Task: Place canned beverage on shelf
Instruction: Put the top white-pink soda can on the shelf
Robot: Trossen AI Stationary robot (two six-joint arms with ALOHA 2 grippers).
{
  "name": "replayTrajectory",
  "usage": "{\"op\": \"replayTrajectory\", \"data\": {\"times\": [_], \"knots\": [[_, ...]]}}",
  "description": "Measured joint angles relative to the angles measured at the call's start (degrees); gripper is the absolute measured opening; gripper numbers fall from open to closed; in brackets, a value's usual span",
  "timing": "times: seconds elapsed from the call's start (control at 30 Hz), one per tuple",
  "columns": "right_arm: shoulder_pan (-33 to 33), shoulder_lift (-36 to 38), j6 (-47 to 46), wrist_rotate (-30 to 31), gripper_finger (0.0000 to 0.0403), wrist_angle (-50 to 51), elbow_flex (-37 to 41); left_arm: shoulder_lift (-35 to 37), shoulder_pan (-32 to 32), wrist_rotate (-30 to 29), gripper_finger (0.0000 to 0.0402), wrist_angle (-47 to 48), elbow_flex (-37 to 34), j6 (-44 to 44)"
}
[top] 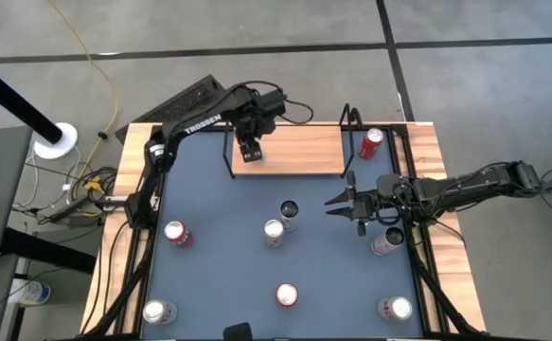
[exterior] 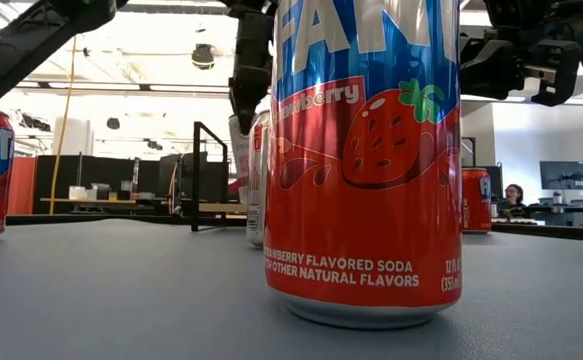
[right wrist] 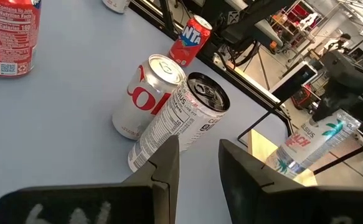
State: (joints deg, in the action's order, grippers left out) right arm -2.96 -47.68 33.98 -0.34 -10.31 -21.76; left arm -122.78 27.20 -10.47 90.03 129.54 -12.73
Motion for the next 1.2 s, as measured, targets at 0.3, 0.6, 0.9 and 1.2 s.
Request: {"op": "replayTrajectory", "data": {"times": [0.3,0.6,0.9,1.2], "knots": [[0.0,0.0,0.0,0.0,0.0111,0.0,0.0,0.1,-0.1,0.8,0.025,0.0,0.0,-0.1],[0.0,0.0,0.0,0.0,0.0111,0.0,0.0,0.1,-0.2,4.4,0.025,0.0,1.1,0.4],[0.0,0.0,0.0,0.0,0.0111,0.0,0.0,0.1,0.1,4.0,0.0251,0.0,1.1,0.8],[0.0,0.0,-0.1,0.0,0.0111,0.0,0.0,0.1,0.0,1.4,0.0298,-0.1,1.2,2.4]]}}
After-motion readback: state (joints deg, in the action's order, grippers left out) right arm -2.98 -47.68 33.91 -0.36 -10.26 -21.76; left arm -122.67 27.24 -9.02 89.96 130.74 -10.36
